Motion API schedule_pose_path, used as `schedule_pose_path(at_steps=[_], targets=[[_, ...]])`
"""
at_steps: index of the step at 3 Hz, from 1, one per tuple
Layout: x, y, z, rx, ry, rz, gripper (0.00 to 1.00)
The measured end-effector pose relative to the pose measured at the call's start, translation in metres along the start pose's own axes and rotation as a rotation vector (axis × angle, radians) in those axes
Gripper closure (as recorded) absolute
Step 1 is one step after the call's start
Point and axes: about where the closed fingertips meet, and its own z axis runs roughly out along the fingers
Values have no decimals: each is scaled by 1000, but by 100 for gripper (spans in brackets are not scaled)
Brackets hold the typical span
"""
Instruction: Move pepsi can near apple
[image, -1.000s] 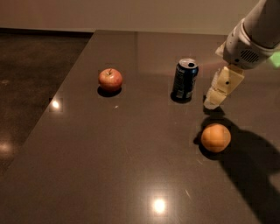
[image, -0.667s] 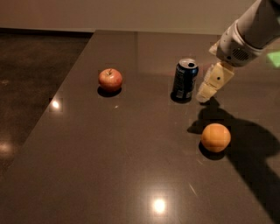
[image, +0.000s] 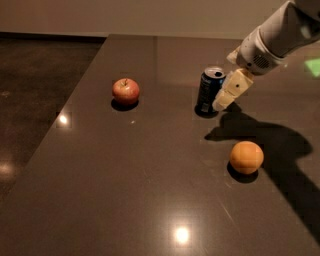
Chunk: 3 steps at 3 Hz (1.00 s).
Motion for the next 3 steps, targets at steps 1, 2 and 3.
schedule_pose_path(at_steps=[1,2,3], targets=[[-7,-2,16,-44,-36,8,18],[-13,-2,23,-66,-55,10,41],[-26,2,27,-93,-71,-10,65]])
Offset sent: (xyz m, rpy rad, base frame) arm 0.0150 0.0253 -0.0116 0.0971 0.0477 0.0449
